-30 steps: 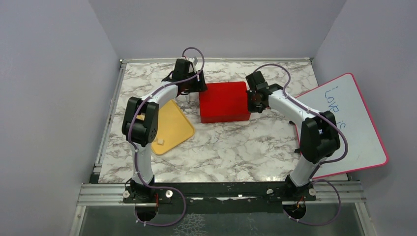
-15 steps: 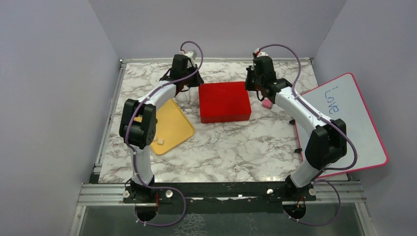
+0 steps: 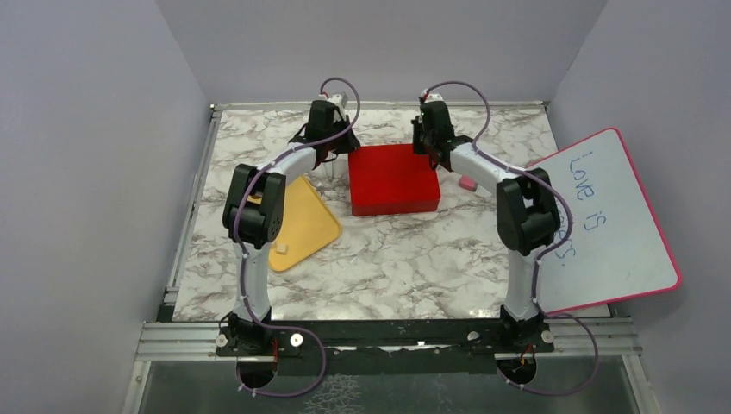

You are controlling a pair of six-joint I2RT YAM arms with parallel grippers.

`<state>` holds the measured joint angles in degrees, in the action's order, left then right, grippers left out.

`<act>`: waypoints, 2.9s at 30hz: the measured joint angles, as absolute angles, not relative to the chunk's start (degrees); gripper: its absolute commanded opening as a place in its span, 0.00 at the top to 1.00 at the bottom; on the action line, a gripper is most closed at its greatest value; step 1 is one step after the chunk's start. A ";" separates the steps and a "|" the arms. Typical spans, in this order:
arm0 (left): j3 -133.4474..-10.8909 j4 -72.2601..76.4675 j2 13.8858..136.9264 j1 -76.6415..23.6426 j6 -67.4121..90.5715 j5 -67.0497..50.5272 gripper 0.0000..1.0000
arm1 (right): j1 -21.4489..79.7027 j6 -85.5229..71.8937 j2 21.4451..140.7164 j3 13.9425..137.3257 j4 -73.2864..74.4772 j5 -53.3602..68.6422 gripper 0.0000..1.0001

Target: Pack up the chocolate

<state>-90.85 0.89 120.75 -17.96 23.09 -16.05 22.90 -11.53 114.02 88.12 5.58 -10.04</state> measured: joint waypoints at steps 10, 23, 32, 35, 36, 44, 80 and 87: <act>-90.63 2.48 123.33 -17.87 23.29 -15.79 0.86 | 22.26 -12.03 121.89 92.55 5.74 -10.04 0.99; -89.21 -6.87 115.48 -17.63 22.98 -17.76 0.73 | 22.26 -13.72 111.22 89.47 14.22 0.62 0.98; -75.05 -7.33 103.33 -18.33 23.97 -24.91 0.72 | 22.28 -20.16 98.39 71.13 12.38 15.35 0.98; -69.91 -6.85 102.43 -18.81 24.47 -26.70 0.72 | 22.28 -22.09 98.17 66.61 11.38 18.28 0.98; -68.38 -6.59 102.43 -18.92 24.64 -27.20 0.72 | 22.37 -22.59 98.17 65.32 11.22 18.72 0.98; -62.48 -1.41 101.25 -19.90 26.81 -29.12 0.66 | 22.44 -24.05 98.21 62.61 9.54 18.26 0.92; -48.71 -9.06 51.33 -20.01 19.29 -13.52 0.01 | 22.94 -23.38 53.41 47.77 15.07 10.85 0.00; -47.07 -9.04 51.81 -20.01 19.46 -12.45 0.01 | 22.96 -22.83 51.29 47.31 15.14 9.72 0.00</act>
<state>-47.07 -9.04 51.81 -20.01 19.46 -12.45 22.96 -22.83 51.29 47.31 15.14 9.72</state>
